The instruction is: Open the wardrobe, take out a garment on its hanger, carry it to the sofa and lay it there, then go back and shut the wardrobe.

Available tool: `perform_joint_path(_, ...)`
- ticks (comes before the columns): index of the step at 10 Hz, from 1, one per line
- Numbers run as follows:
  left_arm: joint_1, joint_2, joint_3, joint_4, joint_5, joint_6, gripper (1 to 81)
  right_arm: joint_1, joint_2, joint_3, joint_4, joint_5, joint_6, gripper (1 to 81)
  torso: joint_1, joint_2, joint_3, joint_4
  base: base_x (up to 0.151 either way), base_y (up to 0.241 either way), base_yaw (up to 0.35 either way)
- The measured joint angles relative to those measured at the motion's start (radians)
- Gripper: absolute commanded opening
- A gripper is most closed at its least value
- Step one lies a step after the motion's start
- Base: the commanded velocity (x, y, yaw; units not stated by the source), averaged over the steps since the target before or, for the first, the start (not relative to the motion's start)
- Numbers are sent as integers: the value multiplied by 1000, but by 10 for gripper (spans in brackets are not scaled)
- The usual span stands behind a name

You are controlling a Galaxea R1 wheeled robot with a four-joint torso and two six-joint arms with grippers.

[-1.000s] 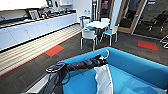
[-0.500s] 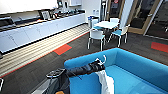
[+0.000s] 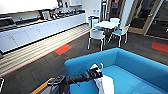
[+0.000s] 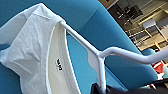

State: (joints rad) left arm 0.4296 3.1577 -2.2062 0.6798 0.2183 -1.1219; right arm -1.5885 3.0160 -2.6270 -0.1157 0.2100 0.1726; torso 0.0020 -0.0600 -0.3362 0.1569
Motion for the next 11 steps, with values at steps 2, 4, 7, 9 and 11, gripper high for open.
perform_joint_path(2, 27, 1, -25, 35, 1, 3, 10, -3, 0, 0, 0, 6, 0, 811, 0, 0, 0, 14, 0, 0, 0)
perform_joint_path(4, 27, 2, -29, 63, 22, 3, 10, -3, 0, 0, 0, 8, 0, 811, 0, 0, 0, 52, 0, 0, 0)
perform_joint_path(7, 81, 1, -72, 124, 45, 10, 10, -1, 0, 0, 1, 11, 0, 811, 0, 0, 0, 56, 0, 0, 0)
perform_joint_path(9, 106, 1, -102, 160, 63, 10, 10, -2, 0, 0, 1, 14, 0, 811, 0, 0, 0, 56, 0, 0, 0)
perform_joint_path(11, 109, 7, -140, 171, 58, 10, 10, -2, 0, 0, 1, 19, 0, 811, 0, 0, 0, 56, 0, 0, 0)
